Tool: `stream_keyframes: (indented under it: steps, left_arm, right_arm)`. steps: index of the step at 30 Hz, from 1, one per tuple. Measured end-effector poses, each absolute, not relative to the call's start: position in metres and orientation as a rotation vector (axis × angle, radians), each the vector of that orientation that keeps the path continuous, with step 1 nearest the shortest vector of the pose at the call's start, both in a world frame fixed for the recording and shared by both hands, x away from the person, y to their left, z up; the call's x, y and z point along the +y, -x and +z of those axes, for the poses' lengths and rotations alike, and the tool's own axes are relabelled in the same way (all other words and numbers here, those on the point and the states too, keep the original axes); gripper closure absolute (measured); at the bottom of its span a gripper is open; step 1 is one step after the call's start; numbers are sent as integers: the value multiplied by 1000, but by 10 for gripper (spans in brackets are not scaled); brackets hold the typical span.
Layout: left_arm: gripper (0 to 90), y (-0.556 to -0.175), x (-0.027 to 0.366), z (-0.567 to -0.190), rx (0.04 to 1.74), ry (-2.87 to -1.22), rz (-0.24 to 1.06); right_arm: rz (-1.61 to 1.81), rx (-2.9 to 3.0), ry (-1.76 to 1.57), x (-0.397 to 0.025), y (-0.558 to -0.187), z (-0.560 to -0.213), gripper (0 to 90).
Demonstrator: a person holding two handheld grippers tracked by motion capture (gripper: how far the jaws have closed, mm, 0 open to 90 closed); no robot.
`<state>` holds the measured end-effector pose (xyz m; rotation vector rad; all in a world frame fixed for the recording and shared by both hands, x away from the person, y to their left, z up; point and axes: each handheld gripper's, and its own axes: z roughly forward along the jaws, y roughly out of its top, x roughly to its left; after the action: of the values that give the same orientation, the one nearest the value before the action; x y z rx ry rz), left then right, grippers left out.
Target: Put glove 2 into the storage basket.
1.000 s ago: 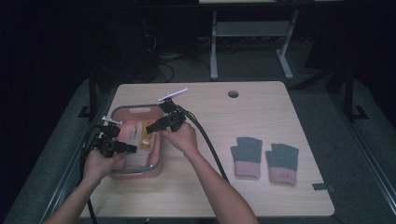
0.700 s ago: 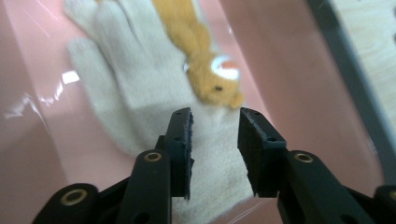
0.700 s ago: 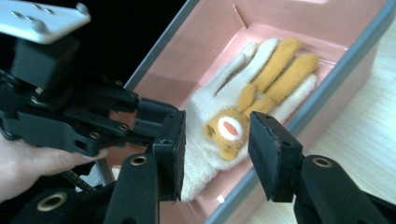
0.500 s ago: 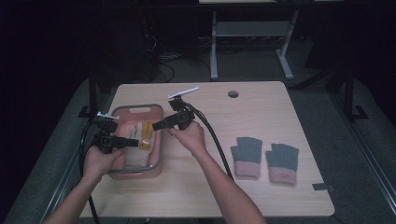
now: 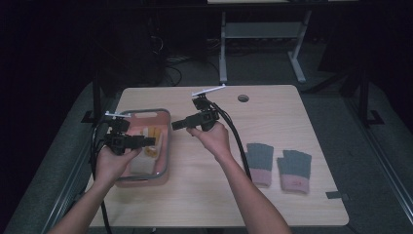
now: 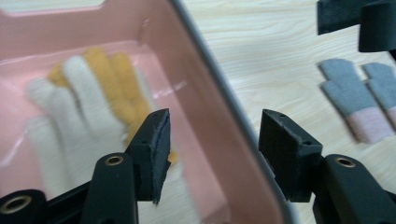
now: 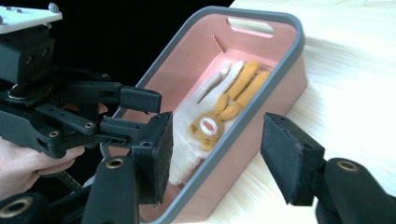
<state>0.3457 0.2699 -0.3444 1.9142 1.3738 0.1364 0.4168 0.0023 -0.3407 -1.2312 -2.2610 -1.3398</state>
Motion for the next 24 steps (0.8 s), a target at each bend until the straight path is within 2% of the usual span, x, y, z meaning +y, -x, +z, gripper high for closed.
stream_keyframes:
  steps: [18,24]
  left_arm:
    - [305,-345,224,-334,1228,-1942,126]
    - [303,-346,206,-333,1196,-1936,124]
  right_arm:
    - [-1393,-2219,1324,-69,-406,-339,397]
    - [-1389,-2204,1359,-91,-402,-345,396]
